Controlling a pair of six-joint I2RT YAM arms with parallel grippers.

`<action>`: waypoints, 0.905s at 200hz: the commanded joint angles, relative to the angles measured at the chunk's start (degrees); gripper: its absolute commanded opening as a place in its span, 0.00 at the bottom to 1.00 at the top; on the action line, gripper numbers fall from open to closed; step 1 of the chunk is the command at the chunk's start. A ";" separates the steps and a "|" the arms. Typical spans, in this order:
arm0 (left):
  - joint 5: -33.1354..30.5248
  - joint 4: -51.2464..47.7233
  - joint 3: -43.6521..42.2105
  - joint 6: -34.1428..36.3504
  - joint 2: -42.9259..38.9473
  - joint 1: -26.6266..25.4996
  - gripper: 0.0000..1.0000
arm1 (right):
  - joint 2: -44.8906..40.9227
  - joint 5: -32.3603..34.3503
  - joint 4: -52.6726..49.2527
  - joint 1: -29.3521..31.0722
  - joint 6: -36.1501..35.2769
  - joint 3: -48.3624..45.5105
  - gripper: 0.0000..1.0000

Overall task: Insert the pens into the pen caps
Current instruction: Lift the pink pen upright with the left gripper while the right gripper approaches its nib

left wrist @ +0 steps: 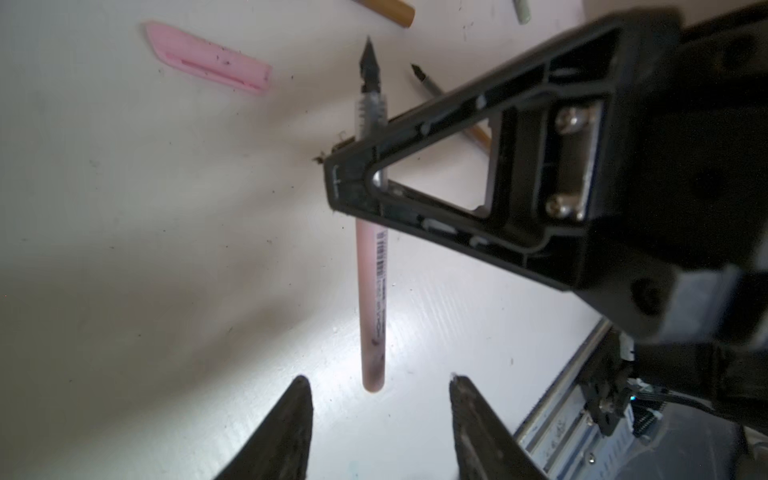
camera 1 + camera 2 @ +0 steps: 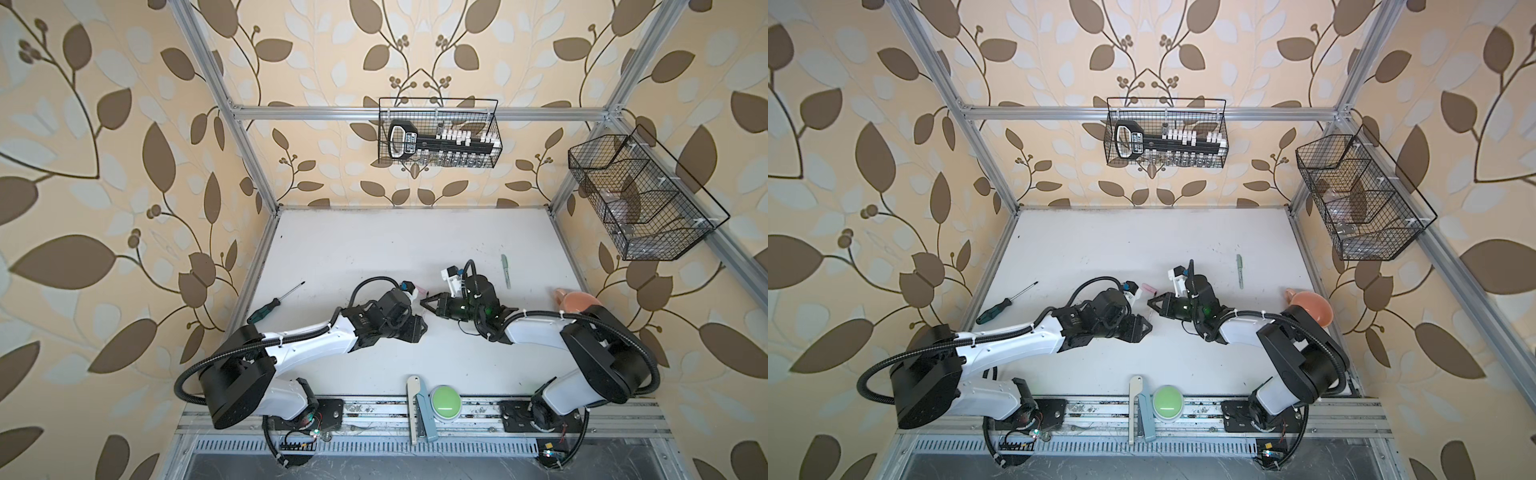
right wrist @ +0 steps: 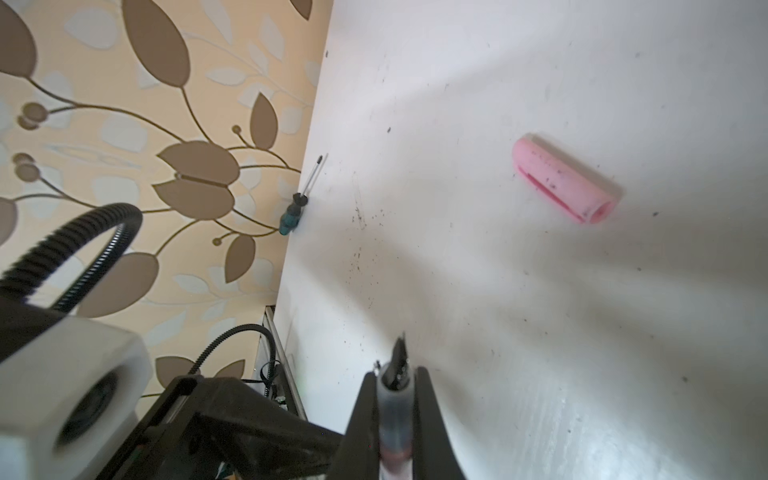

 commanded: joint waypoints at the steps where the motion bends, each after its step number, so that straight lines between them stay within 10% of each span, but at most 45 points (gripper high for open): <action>1: 0.35 5.38 -2.16 -0.02 -4.57 -0.03 0.58 | -5.23 -2.10 -0.02 -1.28 0.45 -1.74 0.00; 79: 16.73 26.90 -7.53 -6.19 -5.59 5.10 0.57 | -19.48 -0.85 -3.32 -1.03 2.64 -4.24 0.00; 181: 22.04 27.78 -6.45 -7.45 -3.57 5.10 0.45 | -16.67 0.04 0.79 0.42 3.64 -3.65 0.00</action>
